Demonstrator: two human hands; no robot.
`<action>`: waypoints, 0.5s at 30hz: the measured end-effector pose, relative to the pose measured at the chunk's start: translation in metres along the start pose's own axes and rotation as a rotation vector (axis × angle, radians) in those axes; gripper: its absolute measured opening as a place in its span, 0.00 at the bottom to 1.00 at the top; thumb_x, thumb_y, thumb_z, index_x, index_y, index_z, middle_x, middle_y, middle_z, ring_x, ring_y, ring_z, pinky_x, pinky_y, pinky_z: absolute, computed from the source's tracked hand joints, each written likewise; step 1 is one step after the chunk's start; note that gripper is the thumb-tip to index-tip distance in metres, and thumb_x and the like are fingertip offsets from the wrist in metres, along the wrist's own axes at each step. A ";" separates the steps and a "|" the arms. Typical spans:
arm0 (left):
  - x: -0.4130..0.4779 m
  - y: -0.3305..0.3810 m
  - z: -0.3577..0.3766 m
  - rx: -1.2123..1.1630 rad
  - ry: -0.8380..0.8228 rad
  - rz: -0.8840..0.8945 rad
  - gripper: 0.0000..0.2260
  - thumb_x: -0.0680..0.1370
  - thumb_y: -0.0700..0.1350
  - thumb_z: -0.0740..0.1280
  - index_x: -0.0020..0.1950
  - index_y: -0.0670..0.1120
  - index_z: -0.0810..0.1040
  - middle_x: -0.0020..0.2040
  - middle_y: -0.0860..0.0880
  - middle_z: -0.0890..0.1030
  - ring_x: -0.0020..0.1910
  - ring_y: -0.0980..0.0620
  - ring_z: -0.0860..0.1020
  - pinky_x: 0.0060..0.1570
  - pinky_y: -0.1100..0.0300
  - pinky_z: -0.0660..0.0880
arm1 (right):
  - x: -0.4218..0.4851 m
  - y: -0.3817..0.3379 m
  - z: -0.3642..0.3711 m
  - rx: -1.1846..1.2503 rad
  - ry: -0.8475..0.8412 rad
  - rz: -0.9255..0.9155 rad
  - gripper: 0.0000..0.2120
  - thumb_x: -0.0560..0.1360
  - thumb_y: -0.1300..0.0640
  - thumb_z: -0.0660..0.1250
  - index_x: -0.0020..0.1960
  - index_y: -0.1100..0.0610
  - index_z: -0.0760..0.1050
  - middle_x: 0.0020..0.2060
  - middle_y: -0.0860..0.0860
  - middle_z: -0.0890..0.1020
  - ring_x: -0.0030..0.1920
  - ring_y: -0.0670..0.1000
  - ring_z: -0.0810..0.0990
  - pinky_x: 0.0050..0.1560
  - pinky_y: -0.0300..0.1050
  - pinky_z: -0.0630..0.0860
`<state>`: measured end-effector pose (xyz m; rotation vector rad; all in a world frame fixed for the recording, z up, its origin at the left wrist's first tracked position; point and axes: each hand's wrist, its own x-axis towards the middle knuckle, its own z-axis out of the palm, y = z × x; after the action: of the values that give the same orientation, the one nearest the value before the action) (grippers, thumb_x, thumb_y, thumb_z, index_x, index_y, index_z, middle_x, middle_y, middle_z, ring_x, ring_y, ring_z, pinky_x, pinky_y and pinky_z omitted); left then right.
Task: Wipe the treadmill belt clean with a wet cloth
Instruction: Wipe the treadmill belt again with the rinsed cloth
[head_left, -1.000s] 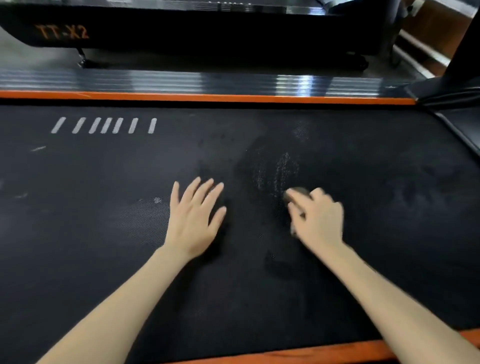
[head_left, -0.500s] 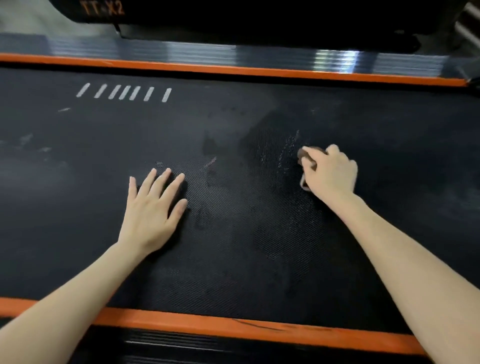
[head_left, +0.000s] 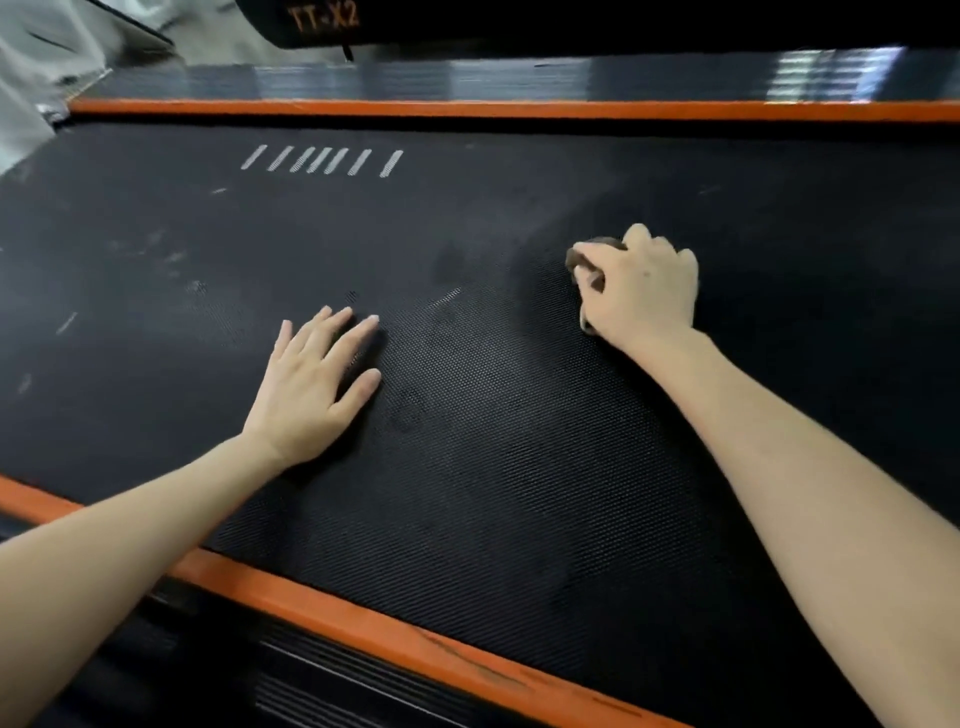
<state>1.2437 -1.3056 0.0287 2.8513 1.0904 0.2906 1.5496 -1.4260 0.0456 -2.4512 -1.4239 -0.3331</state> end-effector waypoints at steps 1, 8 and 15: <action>0.001 0.000 0.000 0.000 -0.009 0.007 0.29 0.77 0.62 0.48 0.74 0.51 0.63 0.73 0.43 0.65 0.75 0.44 0.57 0.73 0.43 0.47 | -0.004 -0.009 0.000 0.003 -0.014 0.009 0.16 0.79 0.48 0.57 0.64 0.46 0.74 0.53 0.57 0.74 0.51 0.60 0.74 0.51 0.52 0.65; 0.003 -0.001 -0.001 -0.030 -0.042 0.053 0.30 0.76 0.62 0.46 0.74 0.51 0.65 0.73 0.39 0.63 0.75 0.41 0.57 0.72 0.41 0.49 | -0.098 -0.101 -0.025 0.213 -0.099 -0.272 0.14 0.71 0.48 0.61 0.54 0.46 0.80 0.38 0.53 0.74 0.35 0.56 0.73 0.37 0.48 0.66; 0.000 -0.002 0.000 -0.040 -0.082 0.070 0.30 0.77 0.61 0.42 0.76 0.50 0.61 0.75 0.38 0.59 0.76 0.40 0.53 0.72 0.39 0.43 | -0.145 -0.041 -0.061 -0.070 -0.095 0.079 0.18 0.75 0.47 0.58 0.61 0.48 0.78 0.38 0.56 0.75 0.35 0.60 0.75 0.35 0.51 0.73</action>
<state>1.2423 -1.3046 0.0284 2.8427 0.9606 0.1957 1.4401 -1.5457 0.0587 -2.6040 -1.3699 -0.2563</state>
